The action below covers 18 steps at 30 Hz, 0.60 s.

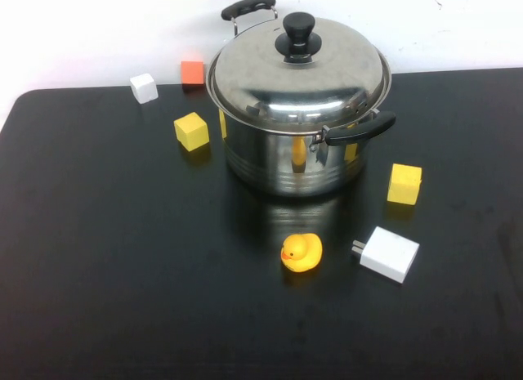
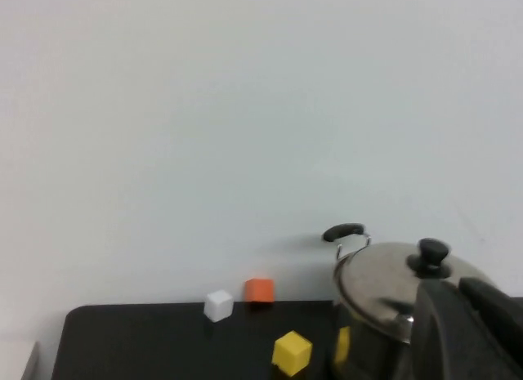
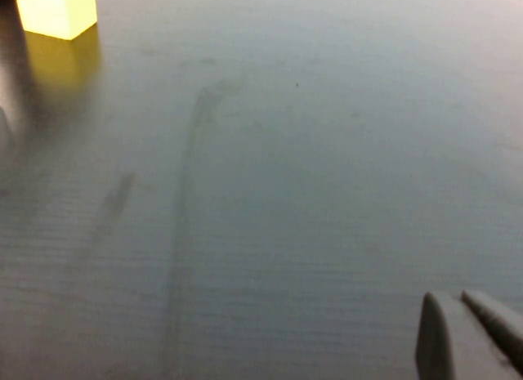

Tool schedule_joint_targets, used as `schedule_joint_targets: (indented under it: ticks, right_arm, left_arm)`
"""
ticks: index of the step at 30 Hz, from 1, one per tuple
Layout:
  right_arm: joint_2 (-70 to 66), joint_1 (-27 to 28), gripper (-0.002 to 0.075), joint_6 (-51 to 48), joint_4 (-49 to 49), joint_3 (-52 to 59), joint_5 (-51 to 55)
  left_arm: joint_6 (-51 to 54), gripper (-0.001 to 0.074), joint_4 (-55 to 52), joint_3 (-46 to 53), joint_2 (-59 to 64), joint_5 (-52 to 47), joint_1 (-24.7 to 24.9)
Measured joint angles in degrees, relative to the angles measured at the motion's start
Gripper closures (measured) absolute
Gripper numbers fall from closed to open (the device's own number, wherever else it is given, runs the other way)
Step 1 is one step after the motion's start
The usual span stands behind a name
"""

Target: Cover the pot

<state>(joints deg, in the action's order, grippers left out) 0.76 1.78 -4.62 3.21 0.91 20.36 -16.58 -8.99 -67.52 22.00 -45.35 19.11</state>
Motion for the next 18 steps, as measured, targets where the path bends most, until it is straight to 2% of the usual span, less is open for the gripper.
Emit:
schedule_joint_targets:
  ticks: [3, 9, 12, 18]
  right_arm:
    - [0.0, 0.0, 0.0728, 0.0, 0.0, 0.0, 0.0]
    - [0.0, 0.0, 0.0728, 0.0, 0.0, 0.0, 0.0]
    - [0.0, 0.0, 0.0728, 0.0, 0.0, 0.0, 0.0]
    - [0.0, 0.0, 0.0728, 0.0, 0.0, 0.0, 0.0]
  left_arm:
    - [-0.3, 0.0737, 1.1, 12.2, -4.7, 7.4, -3.2]
    - [-1.1, 0.0737, 4.3, 30.0, -12.3, 20.5, -7.1]
    - [-1.3, 0.0736, 5.2, 36.5, -15.4, 24.9, -7.5]
    - [-1.4, 0.0736, 5.6, 43.9, -20.5, 27.6, -7.5]
